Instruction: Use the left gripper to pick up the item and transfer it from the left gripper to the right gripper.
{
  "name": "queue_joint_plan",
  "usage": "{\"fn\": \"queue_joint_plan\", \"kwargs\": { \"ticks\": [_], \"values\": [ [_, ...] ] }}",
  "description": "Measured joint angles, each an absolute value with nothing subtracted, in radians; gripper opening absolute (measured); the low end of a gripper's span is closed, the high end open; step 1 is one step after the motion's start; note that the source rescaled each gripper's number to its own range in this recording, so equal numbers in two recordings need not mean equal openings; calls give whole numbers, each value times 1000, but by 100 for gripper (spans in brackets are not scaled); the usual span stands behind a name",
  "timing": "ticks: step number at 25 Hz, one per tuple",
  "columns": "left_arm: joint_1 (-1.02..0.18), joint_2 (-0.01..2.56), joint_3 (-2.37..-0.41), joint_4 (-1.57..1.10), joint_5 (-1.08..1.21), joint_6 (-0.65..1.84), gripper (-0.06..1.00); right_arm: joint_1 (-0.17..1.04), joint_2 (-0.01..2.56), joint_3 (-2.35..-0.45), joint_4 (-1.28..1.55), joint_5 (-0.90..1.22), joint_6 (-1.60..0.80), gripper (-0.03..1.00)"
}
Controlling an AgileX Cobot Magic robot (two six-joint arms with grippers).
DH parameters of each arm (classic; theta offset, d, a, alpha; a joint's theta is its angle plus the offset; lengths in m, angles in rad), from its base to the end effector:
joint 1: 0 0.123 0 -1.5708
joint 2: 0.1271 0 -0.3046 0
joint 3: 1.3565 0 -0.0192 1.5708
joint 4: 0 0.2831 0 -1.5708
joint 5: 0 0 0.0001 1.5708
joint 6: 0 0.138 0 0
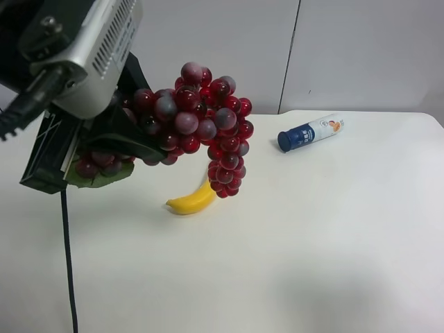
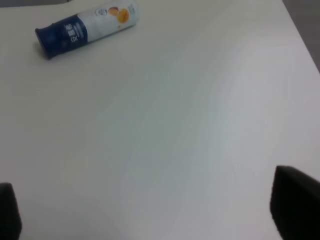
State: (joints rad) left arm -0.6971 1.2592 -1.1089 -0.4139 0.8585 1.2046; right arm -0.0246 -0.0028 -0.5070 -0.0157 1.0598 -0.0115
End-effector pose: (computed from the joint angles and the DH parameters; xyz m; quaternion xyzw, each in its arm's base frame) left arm 0.2121 -0.2324 0.3226 0.7098 0.6021 -0.1058 0.3499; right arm 0.0445 -0.0030 0.2741 0.0059 0.8504 -0.0173 0.5258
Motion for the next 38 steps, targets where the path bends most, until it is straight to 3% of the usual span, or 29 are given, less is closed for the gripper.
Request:
{"fn": "queue_joint_plan", "kwargs": {
  "ticks": [10,38],
  "values": [
    [-697,1259,-1109,-282,847,1290,1,-25,-3,-507,-16,1060,-11,100],
    [-697,1259,-1109,-269,843,1290,0,-25,-3,-507,-16,1060,-11,100]
  ]
}}
